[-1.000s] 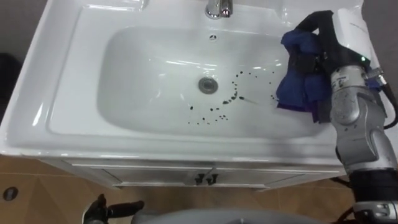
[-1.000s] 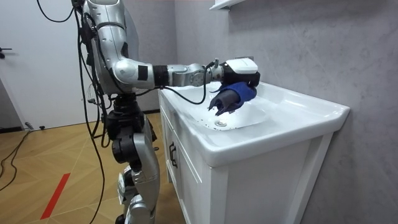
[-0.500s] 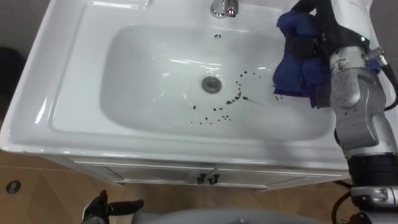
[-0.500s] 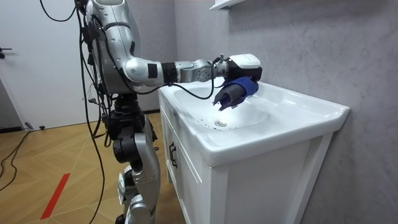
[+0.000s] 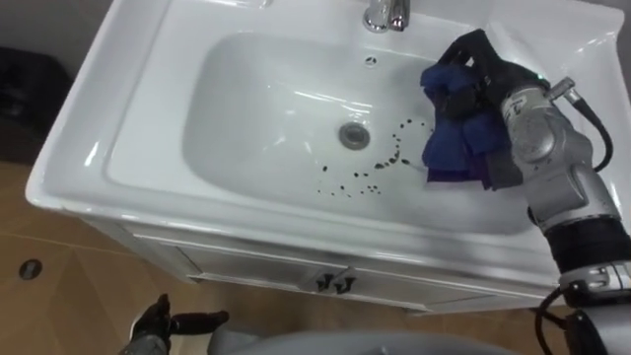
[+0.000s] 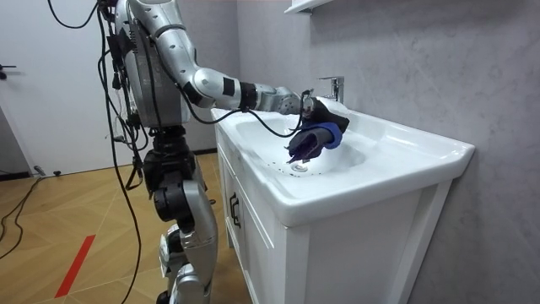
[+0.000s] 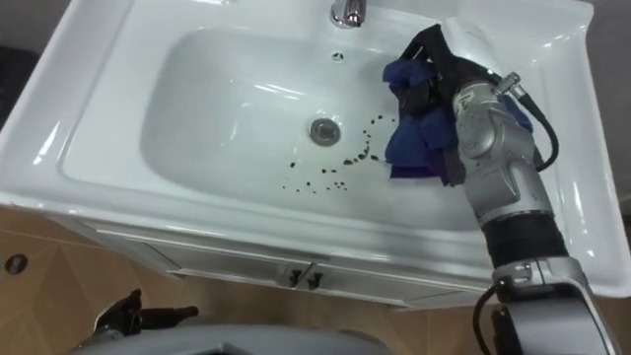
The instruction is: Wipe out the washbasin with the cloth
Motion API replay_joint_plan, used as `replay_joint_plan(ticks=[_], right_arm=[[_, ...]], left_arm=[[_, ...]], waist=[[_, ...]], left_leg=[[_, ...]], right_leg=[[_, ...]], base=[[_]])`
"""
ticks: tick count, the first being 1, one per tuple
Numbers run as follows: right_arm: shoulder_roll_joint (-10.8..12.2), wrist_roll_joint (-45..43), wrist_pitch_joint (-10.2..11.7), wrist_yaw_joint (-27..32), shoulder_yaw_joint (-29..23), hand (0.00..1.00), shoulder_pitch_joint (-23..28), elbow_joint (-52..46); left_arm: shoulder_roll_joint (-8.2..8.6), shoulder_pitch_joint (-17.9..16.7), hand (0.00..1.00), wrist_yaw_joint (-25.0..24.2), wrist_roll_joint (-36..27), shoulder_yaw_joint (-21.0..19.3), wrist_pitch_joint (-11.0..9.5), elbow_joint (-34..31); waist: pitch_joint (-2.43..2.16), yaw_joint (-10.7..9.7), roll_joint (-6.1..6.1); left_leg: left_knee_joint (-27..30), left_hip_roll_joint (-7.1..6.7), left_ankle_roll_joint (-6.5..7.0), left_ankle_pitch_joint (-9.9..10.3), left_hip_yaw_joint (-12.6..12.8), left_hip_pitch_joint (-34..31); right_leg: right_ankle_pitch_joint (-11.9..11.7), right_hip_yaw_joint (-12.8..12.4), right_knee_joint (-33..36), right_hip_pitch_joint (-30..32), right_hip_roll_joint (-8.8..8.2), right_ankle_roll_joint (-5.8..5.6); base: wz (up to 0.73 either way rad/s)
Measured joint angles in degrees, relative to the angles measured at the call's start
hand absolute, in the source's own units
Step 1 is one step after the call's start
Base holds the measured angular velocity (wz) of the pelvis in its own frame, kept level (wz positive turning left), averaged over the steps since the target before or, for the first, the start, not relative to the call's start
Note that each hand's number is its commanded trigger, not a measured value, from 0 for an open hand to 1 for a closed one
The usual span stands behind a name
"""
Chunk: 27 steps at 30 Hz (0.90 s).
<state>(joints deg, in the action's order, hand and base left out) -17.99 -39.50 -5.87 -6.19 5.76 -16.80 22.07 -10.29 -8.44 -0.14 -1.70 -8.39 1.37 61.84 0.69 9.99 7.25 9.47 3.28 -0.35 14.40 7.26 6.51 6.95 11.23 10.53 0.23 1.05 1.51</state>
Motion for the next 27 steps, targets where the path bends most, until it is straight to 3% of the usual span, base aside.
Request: replay_joint_plan(ticks=[8, 14, 22, 25, 27], right_arm=[[-0.01, 0.96, 0.16, -0.25, 0.30, 1.00, -0.73, 3.05], [0.33, 1.26, 0.85, -0.28, 2.34, 1.00, -0.49, 9.64], [0.95, 4.07, 0.99, 0.34, 3.24, 1.00, -0.42, 14.73], [1.05, 5.02, 1.09, 1.47, 3.74, 1.00, 0.07, 18.38], [1.23, 5.24, 1.12, 2.32, 3.95, 1.00, 0.27, 21.28]], left_arm=[[-0.22, -0.17, 0.00, 0.01, 0.04, 0.44, 0.24, -0.05], [-0.47, -0.28, 0.00, 1.37, 0.01, 1.92, 0.19, -0.04], [-0.48, -1.35, 0.00, 1.98, 0.02, 2.00, 0.27, -0.11], [-0.43, -2.06, 0.00, 2.15, 0.06, 2.99, 0.77, -0.15], [-0.38, -2.63, 0.00, 2.16, 0.05, 3.03, 0.85, 0.07]], waist=[[0.34, 0.55, -0.55], [0.32, 1.62, -0.54], [0.30, 1.60, -0.72], [-0.23, 1.29, -1.38], [-0.28, 1.34, -2.09]], left_leg=[[0.13, 0.00, -0.02, -0.02, -1.19, 0.09], [0.16, 0.00, -0.07, -0.09, -1.16, 0.18], [0.40, -0.03, -0.07, -0.09, -1.78, 0.10], [0.41, -0.07, -0.07, -0.09, -2.73, 0.31], [0.38, -0.04, -0.07, -0.09, -2.92, 0.77]], right_leg=[[0.00, 0.01, -0.09, -0.54, 0.01, 0.00], [0.00, -0.05, -0.02, -0.45, 0.01, 0.01], [0.00, 0.93, -0.52, -1.17, -0.10, 0.01], [0.00, 1.93, -0.96, -1.94, -0.20, 0.01], [0.00, 2.72, -0.96, -2.54, -0.31, 0.00]], base=[[0.06], [0.00], [0.04], [0.17], [0.10]])
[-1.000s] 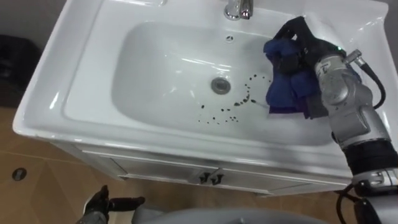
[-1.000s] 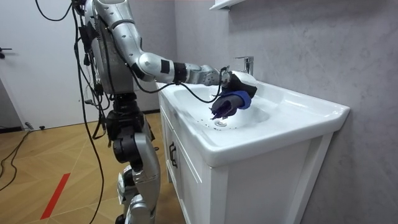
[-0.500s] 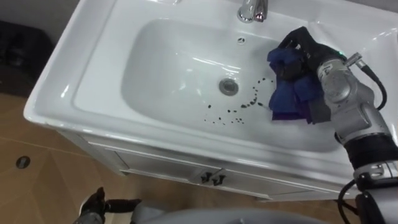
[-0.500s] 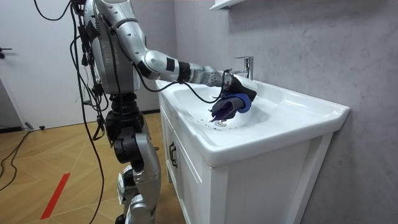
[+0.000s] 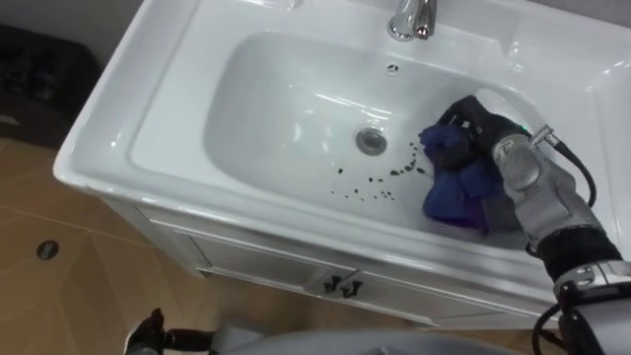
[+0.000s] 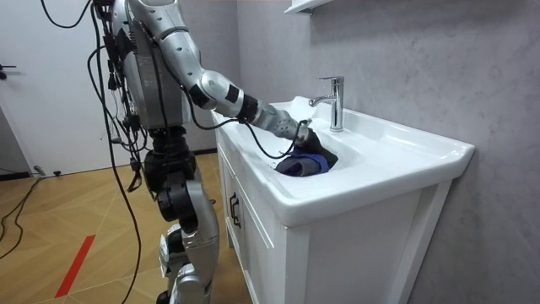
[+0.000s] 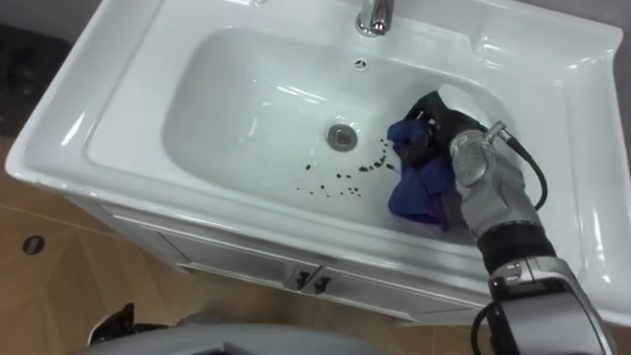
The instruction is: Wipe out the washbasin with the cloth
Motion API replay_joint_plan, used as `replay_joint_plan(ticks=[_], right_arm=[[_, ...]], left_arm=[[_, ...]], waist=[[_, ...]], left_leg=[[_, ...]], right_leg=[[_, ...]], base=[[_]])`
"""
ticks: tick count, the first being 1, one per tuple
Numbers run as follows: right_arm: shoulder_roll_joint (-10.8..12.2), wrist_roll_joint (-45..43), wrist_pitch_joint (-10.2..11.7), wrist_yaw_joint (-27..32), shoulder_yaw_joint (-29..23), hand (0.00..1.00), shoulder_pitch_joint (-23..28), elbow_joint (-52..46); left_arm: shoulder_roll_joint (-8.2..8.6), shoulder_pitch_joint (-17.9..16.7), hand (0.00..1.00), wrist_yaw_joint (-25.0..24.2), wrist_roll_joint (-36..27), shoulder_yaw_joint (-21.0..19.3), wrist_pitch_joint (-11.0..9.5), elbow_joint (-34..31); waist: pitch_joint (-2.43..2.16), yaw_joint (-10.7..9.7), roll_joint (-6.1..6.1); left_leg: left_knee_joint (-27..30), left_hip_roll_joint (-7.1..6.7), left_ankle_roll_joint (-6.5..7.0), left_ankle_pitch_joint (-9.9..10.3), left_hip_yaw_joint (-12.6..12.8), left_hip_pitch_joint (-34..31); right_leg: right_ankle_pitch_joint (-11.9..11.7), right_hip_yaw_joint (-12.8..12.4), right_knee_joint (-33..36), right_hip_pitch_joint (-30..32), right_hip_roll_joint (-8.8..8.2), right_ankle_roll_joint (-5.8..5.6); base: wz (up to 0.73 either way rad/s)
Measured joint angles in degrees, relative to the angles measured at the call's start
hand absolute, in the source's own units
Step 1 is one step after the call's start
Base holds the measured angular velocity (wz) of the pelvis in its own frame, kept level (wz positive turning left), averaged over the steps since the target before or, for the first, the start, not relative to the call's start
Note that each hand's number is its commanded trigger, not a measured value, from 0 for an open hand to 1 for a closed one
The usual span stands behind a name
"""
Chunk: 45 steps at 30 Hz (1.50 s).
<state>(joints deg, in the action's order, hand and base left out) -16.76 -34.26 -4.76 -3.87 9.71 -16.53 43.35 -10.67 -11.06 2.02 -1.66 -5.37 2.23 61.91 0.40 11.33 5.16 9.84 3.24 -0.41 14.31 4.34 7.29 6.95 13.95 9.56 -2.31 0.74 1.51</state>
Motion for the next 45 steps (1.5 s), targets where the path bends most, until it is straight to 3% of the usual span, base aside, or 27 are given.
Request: replay_joint_plan(ticks=[4, 9, 19, 27, 34, 37, 41, 45], right_arm=[[0.28, 0.20, 1.66, 2.67, 0.02, 1.00, 2.04, 1.47], [1.17, 2.35, 2.87, 4.61, 0.13, 1.00, 2.17, 5.40], [1.49, 6.88, 5.43, 7.62, 0.18, 1.00, 2.08, 10.63], [2.54, 10.81, 5.21, 7.89, 1.11, 1.00, 2.06, 9.83], [5.14, 12.45, 5.17, 6.23, 5.40, 1.00, 2.04, 4.92], [6.38, 11.96, 4.95, 4.44, 6.78, 1.00, 1.96, 1.47], [7.75, 11.27, 4.08, 1.64, 8.71, 1.00, 1.89, -3.55], [8.38, 11.38, 3.36, -0.02, 12.03, 1.00, -1.17, -4.03]], left_arm=[[-0.22, -1.26, 0.00, 0.07, 0.38, -0.13, -0.03, -0.04], [-0.22, -2.01, 0.00, -0.14, 3.74, -0.05, 0.01, -0.02], [-0.23, -3.41, 0.00, -0.06, 4.84, 0.07, 0.38, -0.11], [-0.32, -1.38, 0.00, 0.33, 8.62, 2.35, 1.57, -0.78], [-0.18, 0.46, 0.00, 1.80, 8.68, 6.14, 1.58, -1.10], [0.14, 1.37, 0.00, 2.04, 8.62, 6.14, 1.56, -1.18], [0.64, 1.66, 0.00, 2.31, 8.68, 6.09, 1.57, -3.19], [0.98, 2.79, 0.00, 2.55, 8.40, 6.14, 1.54, -3.65]], waist=[[0.07, -0.05, -0.76], [-0.26, 0.02, -0.22], [-0.10, -0.04, 0.03], [-0.25, -0.16, 0.25], [-0.06, 0.01, -0.55], [0.27, 0.19, -1.03], [-0.04, 1.30, -1.03], [0.02, 2.80, -1.04]], left_leg=[[0.21, -0.04, 0.00, 0.00, -0.83, 0.05], [1.11, -0.17, 0.00, 0.00, -1.60, -0.58], [1.45, -0.61, 0.03, 0.02, -3.22, -0.89], [1.90, -0.76, 0.04, 0.02, -4.51, -2.36], [1.76, -0.58, 0.03, 0.02, -3.80, -2.59], [1.39, -0.59, 0.03, 0.02, -3.91, -2.79], [1.35, -0.59, 0.04, -0.08, -3.68, -3.47], [1.50, -0.60, 0.04, -0.12, -4.06, -3.67]], right_leg=[[0.02, 1.08, -0.13, -0.62, -0.53, -0.03], [0.06, 2.13, -0.13, -0.99, -0.59, -0.02], [0.21, 3.54, -0.92, -2.16, -0.82, -0.11], [0.29, 3.75, -1.07, -1.38, -0.78, -0.18], [0.20, 3.57, -0.86, -0.57, -0.65, -0.07], [0.20, 3.65, -0.87, -0.41, -0.69, -0.07], [0.20, 3.50, -0.87, 0.73, -0.68, -0.07], [0.20, 3.63, -0.96, 1.20, -0.74, -0.08]], base=[[0.11], [0.13], [0.09], [0.06], [-0.05], [0.00], [-0.03], [-0.03]])
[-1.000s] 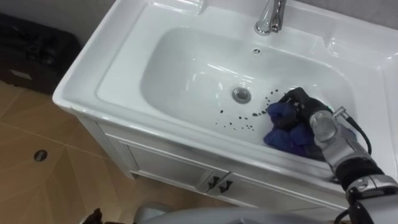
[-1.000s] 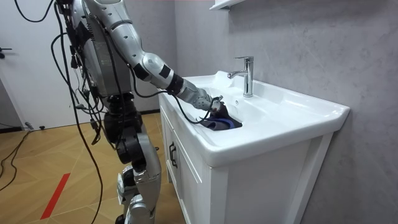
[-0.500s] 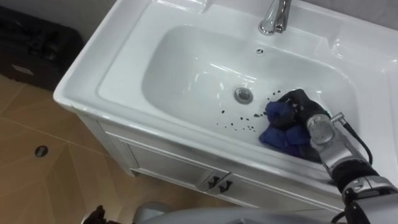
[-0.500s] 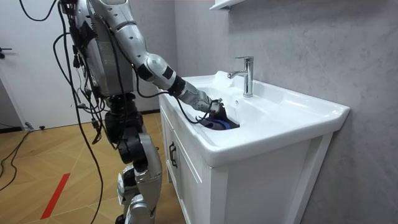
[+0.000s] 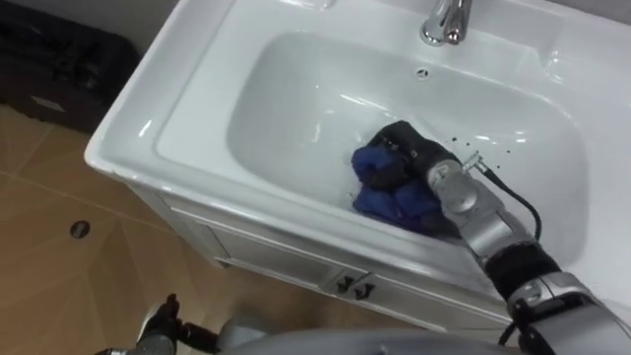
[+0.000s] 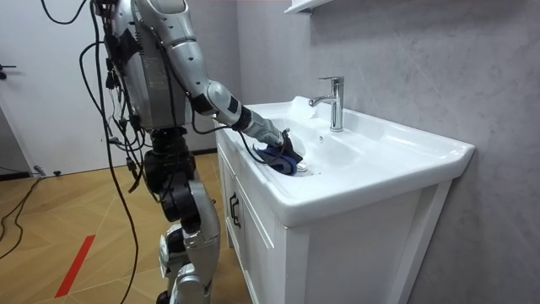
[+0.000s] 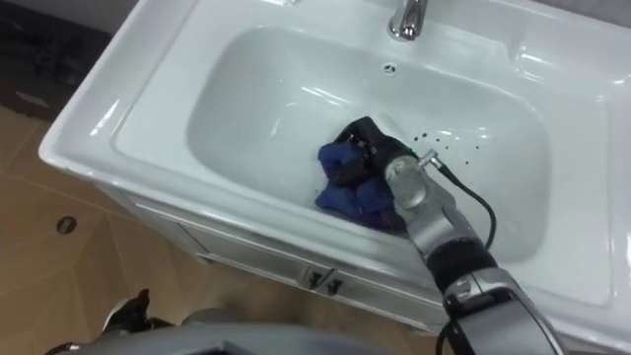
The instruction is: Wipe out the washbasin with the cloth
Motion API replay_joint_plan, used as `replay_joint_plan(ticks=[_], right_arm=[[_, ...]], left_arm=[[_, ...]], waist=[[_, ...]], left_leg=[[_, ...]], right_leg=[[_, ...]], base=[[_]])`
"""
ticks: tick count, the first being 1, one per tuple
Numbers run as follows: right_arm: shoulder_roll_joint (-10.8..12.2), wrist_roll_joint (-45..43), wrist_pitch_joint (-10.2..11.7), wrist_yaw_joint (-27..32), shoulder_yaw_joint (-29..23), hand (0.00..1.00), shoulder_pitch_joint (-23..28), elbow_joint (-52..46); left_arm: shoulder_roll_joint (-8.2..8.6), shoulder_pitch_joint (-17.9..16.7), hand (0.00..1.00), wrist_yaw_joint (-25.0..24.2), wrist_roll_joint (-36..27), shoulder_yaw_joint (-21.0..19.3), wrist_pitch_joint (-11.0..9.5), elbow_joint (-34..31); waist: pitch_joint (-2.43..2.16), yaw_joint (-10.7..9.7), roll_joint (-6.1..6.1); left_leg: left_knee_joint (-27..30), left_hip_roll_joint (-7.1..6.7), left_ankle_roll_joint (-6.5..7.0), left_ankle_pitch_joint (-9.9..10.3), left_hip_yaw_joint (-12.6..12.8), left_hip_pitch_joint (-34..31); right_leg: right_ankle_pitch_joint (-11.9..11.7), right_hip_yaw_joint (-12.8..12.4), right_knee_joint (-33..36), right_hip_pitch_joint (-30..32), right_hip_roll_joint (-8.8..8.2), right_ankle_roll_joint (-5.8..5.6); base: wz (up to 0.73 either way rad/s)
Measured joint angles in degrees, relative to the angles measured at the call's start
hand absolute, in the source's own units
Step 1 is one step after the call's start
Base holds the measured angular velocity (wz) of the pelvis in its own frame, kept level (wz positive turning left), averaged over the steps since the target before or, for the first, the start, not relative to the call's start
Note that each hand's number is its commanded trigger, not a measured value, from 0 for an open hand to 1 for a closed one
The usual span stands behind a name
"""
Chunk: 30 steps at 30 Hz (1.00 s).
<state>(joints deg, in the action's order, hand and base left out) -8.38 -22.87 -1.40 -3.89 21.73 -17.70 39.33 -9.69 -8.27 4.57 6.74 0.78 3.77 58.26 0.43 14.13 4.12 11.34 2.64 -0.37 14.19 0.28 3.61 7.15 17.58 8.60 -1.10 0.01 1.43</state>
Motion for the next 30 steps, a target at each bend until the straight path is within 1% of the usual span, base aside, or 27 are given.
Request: replay_joint_plan(ticks=[1, 3, 5, 6, 7, 11, 13, 16, 17, 20, 22, 25, 27, 30], right_arm=[[0.08, 0.03, 0.02, -0.07, 0.19, 1.00, -0.46, 0.38], [0.20, 0.04, 0.02, -0.12, 0.59, 1.00, -2.15, 1.68], [0.39, 0.03, -0.03, -0.17, 0.91, 1.00, -4.21, 2.70], [0.40, 0.03, -0.04, -0.30, 1.07, 1.00, -4.61, 2.81], [0.39, -0.11, -0.09, -0.71, 1.40, 1.00, -5.46, 3.10], [0.88, -0.51, -1.20, -1.70, 1.57, 1.00, -8.17, 3.78], [1.22, -0.62, -1.24, -2.50, 1.60, 1.00, -9.43, 4.52], [2.04, -3.29, -1.23, -3.24, 1.77, 1.00, -10.69, 4.49], [2.04, -3.76, -1.25, -3.37, 1.91, 1.00, -10.99, 4.49], [1.99, -3.74, -1.29, -3.32, 3.17, 1.00, -12.15, 4.84], [1.92, -3.78, -1.29, -3.09, 3.79, 1.00, -12.29, 4.99], [1.99, -3.92, -1.25, -2.50, 3.97, 1.00, -12.29, 5.09], [1.97, -4.35, -1.13, -2.44, 3.89, 1.00, -12.30, 5.81], [1.55, -4.67, 0.27, -1.33, 2.64, 1.00, -12.44, 10.03]], left_arm=[[0.08, 0.13, 0.00, -0.01, -0.32, 0.00, 0.00, 0.00], [0.28, 1.11, 0.00, -0.20, -0.98, 0.00, -0.08, 0.00], [0.31, 1.60, 0.00, -0.37, -1.59, 0.11, -0.14, 0.00], [0.34, 1.61, 0.00, -0.39, -1.59, 0.09, -0.15, 0.00], [0.43, 1.66, 0.00, -0.59, -1.56, 0.00, -0.15, 0.00], [0.32, 1.78, 0.00, -1.68, -1.51, -0.57, -0.17, 0.00], [0.27, 1.39, 0.00, -1.91, -1.40, -0.57, -0.17, -0.02], [0.06, 1.06, 0.00, -1.93, -0.99, -0.47, -0.17, -0.35], [-0.03, 1.03, 0.00, -1.90, -1.02, -0.31, -0.17, -0.35], [-0.48, 0.53, 0.00, -1.67, -1.06, 0.73, -0.04, -0.35], [-0.54, 0.02, 0.00, -1.44, -1.04, 1.03, -0.01, -0.48], [-0.89, -0.36, 0.00, -1.31, -0.92, 0.97, 0.08, -1.18], [-0.98, -0.35, 0.00, -1.29, -0.86, 0.76, 0.11, -1.14], [-1.18, -0.19, 0.00, -1.39, -0.78, 0.51, 0.00, -0.60]], waist=[[0.00, 0.31, 0.00], [0.16, 0.69, -0.03], [0.58, 2.21, 0.11], [0.61, 2.38, 0.16], [0.67, 3.05, 0.24], [0.78, 5.01, 0.54], [0.75, 5.36, 0.77], [0.80, 6.03, 1.13], [0.76, 6.65, 1.20], [0.83, 6.82, 1.44], [0.78, 6.82, 1.55], [1.08, 6.82, 2.13], [1.04, 6.70, 2.36], [0.99, 6.53, 2.51]], left_leg=[[-0.01, -0.01, 0.00, 0.00, -0.13, 0.02], [-0.07, -0.03, 0.01, -0.01, -0.76, -0.04], [-0.08, -0.02, 0.01, -0.01, -0.74, -0.12], [-0.08, -0.02, 0.01, -0.01, -0.78, -0.22], [-0.12, -0.03, 0.01, -0.01, -0.78, -0.28], [-0.10, -0.04, 0.01, -0.02, -1.02, -0.42], [-0.05, -0.09, 0.02, -0.02, -1.45, -0.73], [0.04, -0.14, 0.04, -0.04, -2.03, -1.15], [0.06, -0.14, 0.04, -0.04, -2.07, -1.13], [0.07, -0.17, 0.07, -0.07, -2.09, -1.15], [0.07, -0.20, 0.08, -0.08, -2.08, -1.13], [0.07, -0.21, 0.09, -0.10, -1.90, -1.19], [0.12, -0.26, 0.09, -0.11, -1.93, -1.48], [0.49, -0.44, 0.13, -0.13, -2.09, -1.56]], right_leg=[[0.00, 0.07, -0.01, -0.07, -0.01, 0.00], [0.00, 0.34, 0.00, -0.19, -0.02, 0.00], [0.01, 0.42, -0.06, -0.12, -0.03, -0.01], [0.01, 0.52, -0.06, -0.04, -0.04, -0.01], [0.01, 0.72, -0.06, 0.06, -0.08, -0.01], [0.01, 1.23, -0.08, 0.04, -0.13, -0.02], [0.01, 1.61, -0.09, 0.06, -0.19, -0.02], [0.01, 2.48, -0.12, 0.10, -0.26, -0.02], [0.01, 2.72, -0.10, 0.05, -0.28, -0.02], [0.01, 3.08, -0.07, 0.02, -0.38, -0.02], [0.01, 3.08, -0.07, 0.02, -0.50, -0.02], [0.02, 2.98, -0.08, 0.13, -0.74, -0.03], [0.02, 2.98, -0.07, 0.11, -0.71, -0.03], [0.02, 3.22, 0.01, -0.07, -0.69, -0.04]], base=[[0.10], [0.12], [0.00], [0.00], [0.00], [0.03], [0.12], [0.12], [0.03], [0.03], [0.00], [-0.01], [0.02], [0.04]])
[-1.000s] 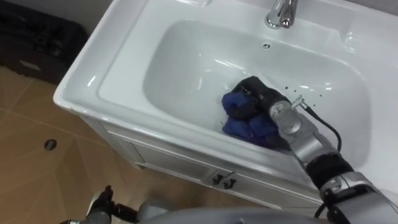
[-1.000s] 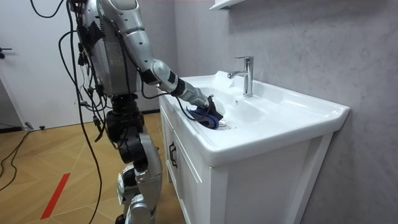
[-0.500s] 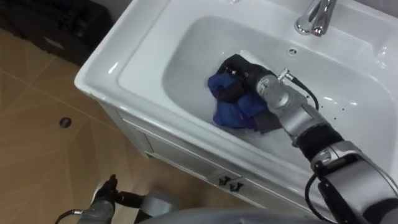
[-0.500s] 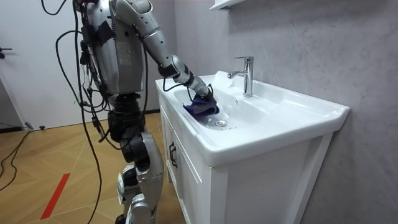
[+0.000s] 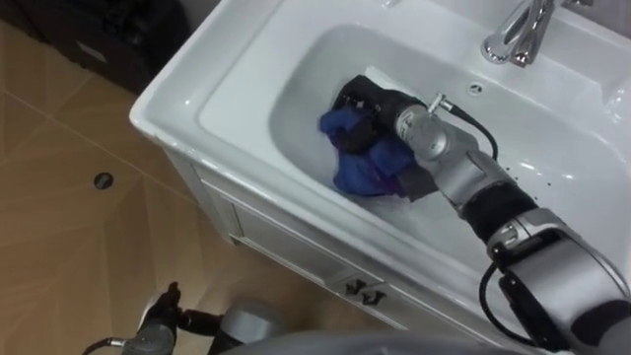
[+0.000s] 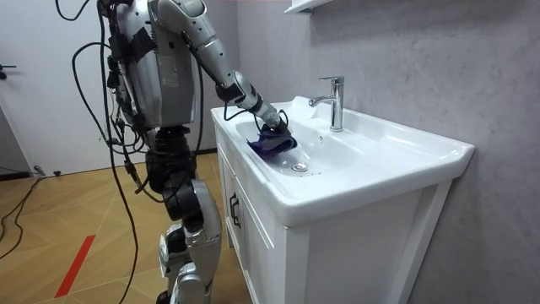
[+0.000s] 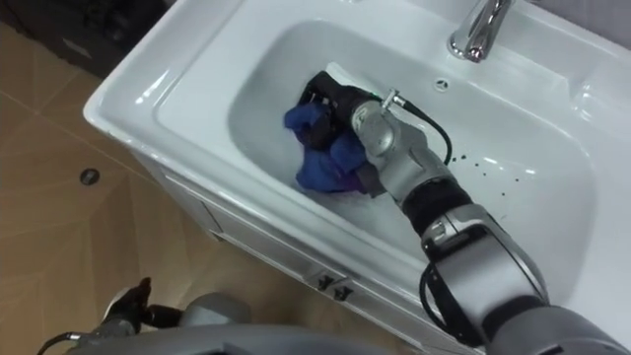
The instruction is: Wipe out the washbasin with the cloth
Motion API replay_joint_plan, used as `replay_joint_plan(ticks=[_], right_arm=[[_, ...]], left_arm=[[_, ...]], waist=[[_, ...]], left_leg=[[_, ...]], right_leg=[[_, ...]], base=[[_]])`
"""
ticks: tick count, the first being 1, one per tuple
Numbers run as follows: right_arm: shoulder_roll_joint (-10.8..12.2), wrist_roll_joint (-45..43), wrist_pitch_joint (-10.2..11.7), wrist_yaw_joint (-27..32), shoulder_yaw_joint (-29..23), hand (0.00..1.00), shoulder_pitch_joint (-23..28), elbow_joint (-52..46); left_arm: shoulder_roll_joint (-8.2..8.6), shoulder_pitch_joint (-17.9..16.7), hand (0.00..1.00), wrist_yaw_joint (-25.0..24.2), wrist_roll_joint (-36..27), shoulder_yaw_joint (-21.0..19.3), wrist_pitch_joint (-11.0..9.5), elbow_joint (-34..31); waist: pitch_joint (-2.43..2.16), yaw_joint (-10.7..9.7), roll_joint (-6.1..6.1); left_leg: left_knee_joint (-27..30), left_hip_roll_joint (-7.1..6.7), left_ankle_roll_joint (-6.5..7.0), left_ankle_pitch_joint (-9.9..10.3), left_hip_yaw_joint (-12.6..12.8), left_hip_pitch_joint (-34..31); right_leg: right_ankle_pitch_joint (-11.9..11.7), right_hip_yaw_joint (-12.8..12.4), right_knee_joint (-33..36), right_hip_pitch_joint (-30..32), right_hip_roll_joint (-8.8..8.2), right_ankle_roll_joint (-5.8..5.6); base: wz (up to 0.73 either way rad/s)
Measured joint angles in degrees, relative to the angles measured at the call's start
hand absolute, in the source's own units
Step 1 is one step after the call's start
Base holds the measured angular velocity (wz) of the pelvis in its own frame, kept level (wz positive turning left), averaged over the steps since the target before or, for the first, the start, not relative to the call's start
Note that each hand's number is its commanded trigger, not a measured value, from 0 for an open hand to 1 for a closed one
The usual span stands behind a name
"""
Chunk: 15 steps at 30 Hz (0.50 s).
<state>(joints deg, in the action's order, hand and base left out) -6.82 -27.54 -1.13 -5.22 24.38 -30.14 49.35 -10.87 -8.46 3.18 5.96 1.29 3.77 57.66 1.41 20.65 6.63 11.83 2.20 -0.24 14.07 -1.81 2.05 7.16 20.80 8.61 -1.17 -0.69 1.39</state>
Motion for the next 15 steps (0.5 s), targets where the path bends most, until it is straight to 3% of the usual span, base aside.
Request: replay_joint_plan(ticks=[2, 4, 8, 11, 15], right_arm=[[-0.22, -0.09, 0.47, 0.60, -1.09, 1.00, 0.07, 1.98], [-0.44, -0.01, 1.07, 1.59, -3.39, 1.00, 0.76, 3.56], [-3.42, 1.50, 3.29, 5.16, -6.22, 1.00, 4.06, 6.53], [-5.17, 3.09, 4.85, 7.69, -10.03, 1.00, 7.34, 8.01], [-6.95, 4.94, 6.55, 10.39, -13.68, 1.00, 10.80, 9.62]], left_arm=[[-0.13, -0.22, 0.00, -0.03, 0.00, -0.03, 0.02, 0.56], [-0.18, -0.94, 0.00, -0.10, 0.04, -0.19, -0.01, 0.46], [-0.51, -2.56, 0.00, -0.52, 0.01, -1.26, 0.14, 0.91], [-0.59, -3.58, 0.00, -1.00, 0.05, -2.54, 0.14, 1.14], [-0.61, -5.21, 0.00, -1.48, 1.66, -3.07, 0.14, 1.15]], waist=[[0.21, -0.33, -0.30], [0.04, -1.15, -0.05], [0.24, -1.89, -0.53], [0.10, -3.35, -0.93], [-0.98, -5.73, -2.02]], left_leg=[[0.08, -0.07, 0.02, -0.01, -0.17, -0.06], [0.50, -0.19, 0.02, -0.01, -0.42, -0.50], [0.71, -0.22, 0.03, -0.01, -0.42, -0.68], [0.84, -0.22, 0.03, 0.00, -0.65, -0.65], [0.90, -0.29, 0.04, 0.00, -0.70, -0.46]], right_leg=[[0.00, 0.05, 0.00, -0.04, -0.06, -0.01], [0.00, 0.33, 0.01, 0.04, -0.15, -0.01], [0.01, 0.61, 0.04, -0.03, -0.19, -0.03], [0.01, 0.68, 0.05, -0.28, -0.21, -0.03], [0.01, 0.98, 0.05, -0.55, -0.26, -0.03]], base=[[0.02], [0.10], [0.02], [0.06], [0.01]])
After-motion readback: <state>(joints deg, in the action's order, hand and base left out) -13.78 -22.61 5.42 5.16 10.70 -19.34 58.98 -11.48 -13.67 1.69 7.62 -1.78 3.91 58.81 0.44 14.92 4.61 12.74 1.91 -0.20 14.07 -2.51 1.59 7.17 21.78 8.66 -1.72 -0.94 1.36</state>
